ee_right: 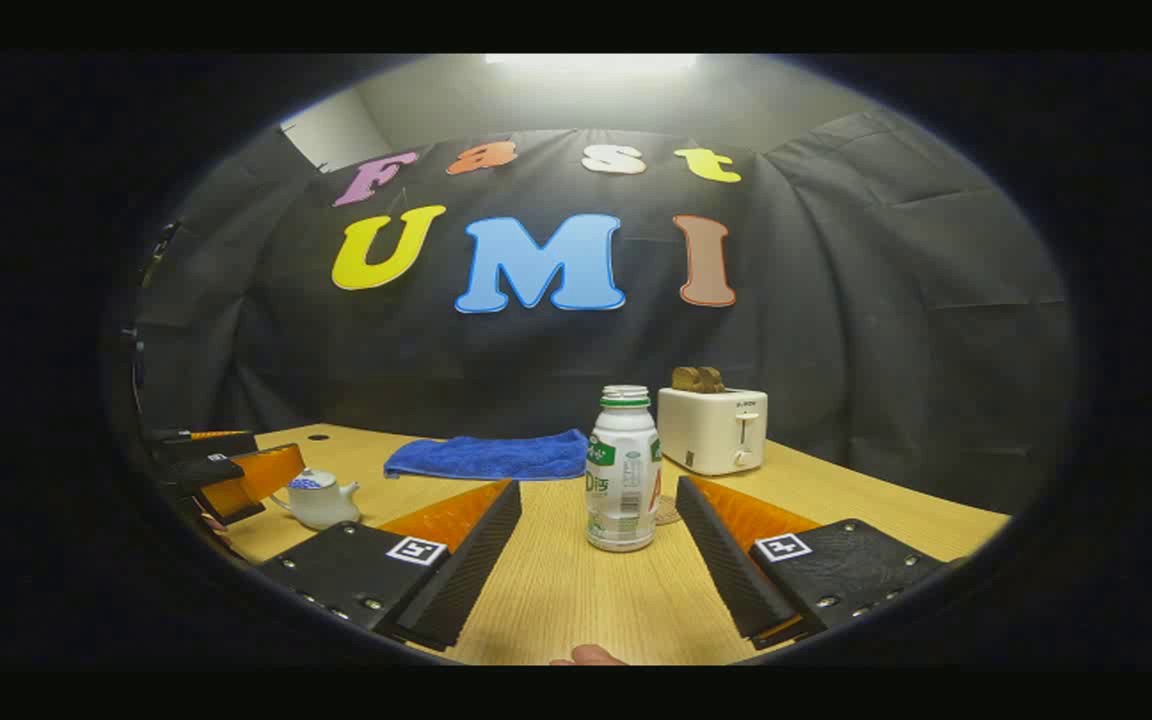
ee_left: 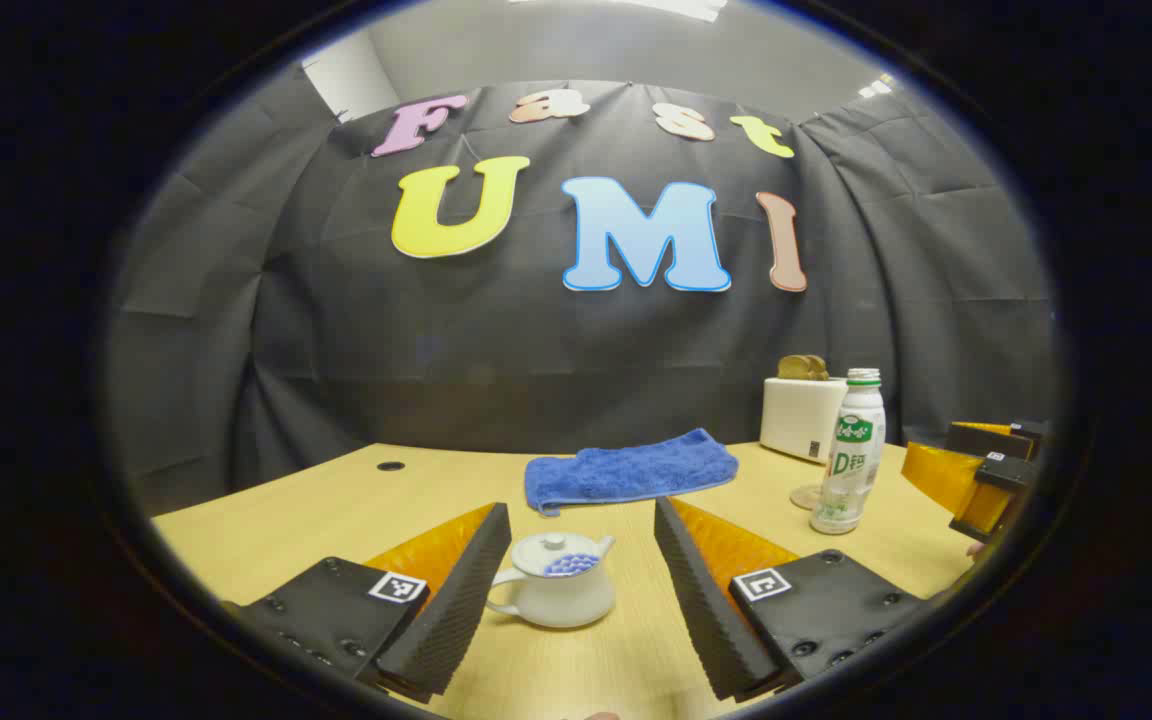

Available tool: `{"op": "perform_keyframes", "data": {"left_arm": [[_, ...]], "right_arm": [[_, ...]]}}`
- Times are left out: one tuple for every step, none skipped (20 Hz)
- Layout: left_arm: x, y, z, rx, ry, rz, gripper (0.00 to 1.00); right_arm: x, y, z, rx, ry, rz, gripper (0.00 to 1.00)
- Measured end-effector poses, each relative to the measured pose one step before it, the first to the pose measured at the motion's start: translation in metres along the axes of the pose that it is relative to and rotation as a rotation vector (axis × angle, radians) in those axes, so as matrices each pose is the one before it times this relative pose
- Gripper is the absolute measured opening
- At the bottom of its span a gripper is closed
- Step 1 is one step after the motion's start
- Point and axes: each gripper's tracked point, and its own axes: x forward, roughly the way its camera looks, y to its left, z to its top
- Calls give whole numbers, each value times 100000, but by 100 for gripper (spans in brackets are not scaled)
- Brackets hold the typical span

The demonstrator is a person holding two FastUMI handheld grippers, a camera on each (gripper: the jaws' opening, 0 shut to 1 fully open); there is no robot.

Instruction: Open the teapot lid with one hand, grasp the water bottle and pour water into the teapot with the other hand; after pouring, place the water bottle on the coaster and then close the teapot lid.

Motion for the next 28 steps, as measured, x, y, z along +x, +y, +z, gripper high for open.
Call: {"op": "perform_keyframes", "data": {"left_arm": [[0, 0, 0, 0, 0, 0, 99], [0, 0, 0, 0, 0, 0, 98], [0, 0, 0, 0, 0, 0, 98], [0, 0, 0, 0, 0, 0, 98], [0, 0, 0, 0, 0, 0, 98], [0, 0, 0, 0, 0, 0, 98], [0, 0, 0, 0, 0, 0, 98], [0, 0, 0, 0, 0, 0, 98], [0, 0, 0, 0, 0, 0, 98], [0, 0, 0, 0, 0, 0, 96], [0, 0, 0, 0, 0, 0, 99], [0, 0, 0, 0, 0, 0, 99], [0, 0, 0, 0, 0, 0, 99], [0, 0, 0, 0, 0, 0, 99], [0, 0, 0, 0, 0, 0, 99], [0, 0, 0, 0, 0, 0, 96], [0, 0, 0, 0, 0, 0, 99], [0, 0, 0, 0, 0, 0, 96], [107, 347, 129, 1840, -726, 178, 96], [386, 79, -480, 376, 1626, -152, 98], [20, 144, 184, 3505, 121, 398, 99], [82, -126, 58, 33, -9, 387, 98], [164, -183, 352, -653, -2601, -350, 98], [-20, -119, -44, 83, 475, -661, 99], [139, -38, -182, 145, 1442, -368, 99], [345, -135, -184, 522, 1439, -724, 95], [240, -93, -334, -105, 1538, -716, 91], [23, -159, 42, -120, -236, -695, 87]], "right_arm": [[15, 39, -38, 790, 118, 449, 96], [6, 28, -139, 843, 270, 547, 96], [-29, -21, -51, 241, 166, 140, 96], [-17, -5, -65, 34, 103, 42, 96], [-10, -50, 70, 90, -50, 26, 96], [-54, -82, 5, 308, -159, 33, 96], [-16, 36, 20, 629, -105, 282, 96], [-4, 36, -7, 335, 84, 292, 96], [-58, 39, -3, 119, -7, 260, 96], [-40, -27, 94, -103, -52, 3, 96], [44, -69, 32, -81, -226, -41, 96], [31, -95, 56, 11, -105, -237, 96], [-9, -67, -63, 183, 74, -36, 96], [6, -14, -39, 222, 292, 132, 96], [39, -39, -133, 123, 372, -51, 96], [35, -86, -51, 272, 198, -15, 96], [-91, -89, -63, 668, -16, 37, 96], [-27, -28, 77, 736, -231, 151, 96], [-1, -90, 194, 570, -421, -112, 96], [37, -112, 151, 116, -350, -292, 96], [-4, -94, 94, -190, 35, -284, 96], [-100, -36, 0, 131, 46, 98, 96], [-28, 22, 185, 609, -162, 259, 96], [-25, -30, 91, 307, -145, 115, 96], [-20, -45, 157, -26, -93, -116, 96], [-72, -22, 81, 84, -259, -26, 96], [-109, -17, 186, 272, -236, -65, 96], [-62, -14, 88, 301, -269, 61, 96]]}}
